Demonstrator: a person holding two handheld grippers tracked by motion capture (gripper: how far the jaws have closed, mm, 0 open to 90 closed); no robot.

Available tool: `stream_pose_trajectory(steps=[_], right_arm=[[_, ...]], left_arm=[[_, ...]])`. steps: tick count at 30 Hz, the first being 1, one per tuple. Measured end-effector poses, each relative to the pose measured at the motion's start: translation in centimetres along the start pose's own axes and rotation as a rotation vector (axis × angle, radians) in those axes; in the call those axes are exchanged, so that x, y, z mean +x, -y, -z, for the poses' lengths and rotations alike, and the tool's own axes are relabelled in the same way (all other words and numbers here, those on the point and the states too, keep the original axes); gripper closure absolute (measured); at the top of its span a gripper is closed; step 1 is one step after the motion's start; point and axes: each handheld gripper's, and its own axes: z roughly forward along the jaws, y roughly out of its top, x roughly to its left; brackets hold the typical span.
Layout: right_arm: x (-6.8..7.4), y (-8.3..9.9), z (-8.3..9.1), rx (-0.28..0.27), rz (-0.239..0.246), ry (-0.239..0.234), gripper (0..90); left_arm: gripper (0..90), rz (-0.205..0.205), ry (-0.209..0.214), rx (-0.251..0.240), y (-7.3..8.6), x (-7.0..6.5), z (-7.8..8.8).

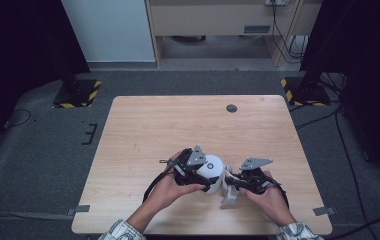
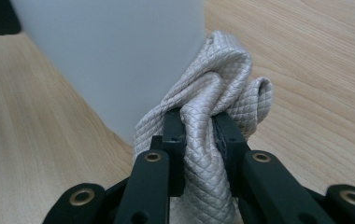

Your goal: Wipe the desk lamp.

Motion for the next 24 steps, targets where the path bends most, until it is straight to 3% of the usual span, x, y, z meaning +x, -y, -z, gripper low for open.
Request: stream_pose_trajectory(steps=[3, 13, 24], right_arm=[[0.2, -0.1, 0.2, -0.008, 0.004, -0.001, 78.0], [0.8, -2.0, 3.1, -0.138, 0.006, -0.024, 78.0], [0.6, -1.4, 2.2, -0.100, 0.011, -0.011, 78.1]], left_arm=[[8.3, -0.001, 0.001, 0.001, 0.0, 0.0, 0.0], [8.3, -0.001, 0.002, -0.001, 0.0, 0.0, 0.0], [8.3, -0.004, 0.001, 0.004, 0.0, 0.0, 0.0]])
